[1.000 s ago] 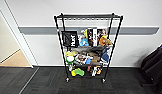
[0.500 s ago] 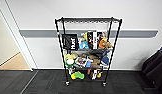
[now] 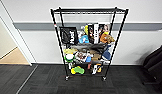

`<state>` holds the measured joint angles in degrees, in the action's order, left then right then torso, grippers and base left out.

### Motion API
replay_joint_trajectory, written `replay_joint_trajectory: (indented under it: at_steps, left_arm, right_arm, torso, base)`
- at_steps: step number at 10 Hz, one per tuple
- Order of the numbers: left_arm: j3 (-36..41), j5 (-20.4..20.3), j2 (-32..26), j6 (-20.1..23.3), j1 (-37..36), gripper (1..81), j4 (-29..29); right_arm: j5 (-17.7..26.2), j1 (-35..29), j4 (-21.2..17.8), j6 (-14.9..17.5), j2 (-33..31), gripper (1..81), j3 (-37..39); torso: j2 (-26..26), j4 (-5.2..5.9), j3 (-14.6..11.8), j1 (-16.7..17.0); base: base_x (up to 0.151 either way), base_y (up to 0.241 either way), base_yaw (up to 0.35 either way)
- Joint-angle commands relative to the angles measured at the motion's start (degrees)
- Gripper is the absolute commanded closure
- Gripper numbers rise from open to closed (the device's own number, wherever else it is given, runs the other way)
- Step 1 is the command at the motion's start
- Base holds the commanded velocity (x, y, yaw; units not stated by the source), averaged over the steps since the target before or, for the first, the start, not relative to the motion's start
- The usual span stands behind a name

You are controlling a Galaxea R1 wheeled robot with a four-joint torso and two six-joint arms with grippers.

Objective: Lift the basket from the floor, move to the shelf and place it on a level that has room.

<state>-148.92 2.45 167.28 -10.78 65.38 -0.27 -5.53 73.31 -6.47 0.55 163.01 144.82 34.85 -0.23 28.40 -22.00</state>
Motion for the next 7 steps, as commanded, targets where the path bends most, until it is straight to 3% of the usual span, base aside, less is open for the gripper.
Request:
replay_joint_trajectory:
  at_steps: [1, 2, 6, 7]
  left_arm:
    - [-0.1, 2.8, -0.7, -0.1, -4.1, 1.0, -0.9]
    - [-0.1, 2.8, -0.5, -0.1, -4.3, 1.0, -1.5]
    - [0.1, 3.3, 0.1, -0.1, -5.9, 1.0, -2.2]
    - [0.1, 5.4, 0.3, -0.1, -5.9, 1.0, -2.0]
  right_arm:
    - [3.0, -3.8, -0.7, -0.2, -1.3, 1.0, -0.2]
    - [3.0, -4.2, -0.6, -0.2, -1.5, 1.0, -0.4]
    - [7.9, -5.9, 0.2, -0.1, -2.8, 1.0, -1.8]
    - [7.9, -5.6, -0.2, -0.1, -3.0, 1.0, -1.6]
  torso:
    - [5.5, 0.0, 5.1, -3.6]
    - [7.5, 0.0, 1.6, -4.8]
    - [14.0, 0.0, 3.6, -9.0]
    - [15.9, 0.0, 3.7, -10.2]
  base:
    - [0.0, 0.0, 0.0]
    - [0.0, 0.0, 0.0]
    - [0.0, 0.0, 0.0]
    - [0.0, 0.0, 0.0]
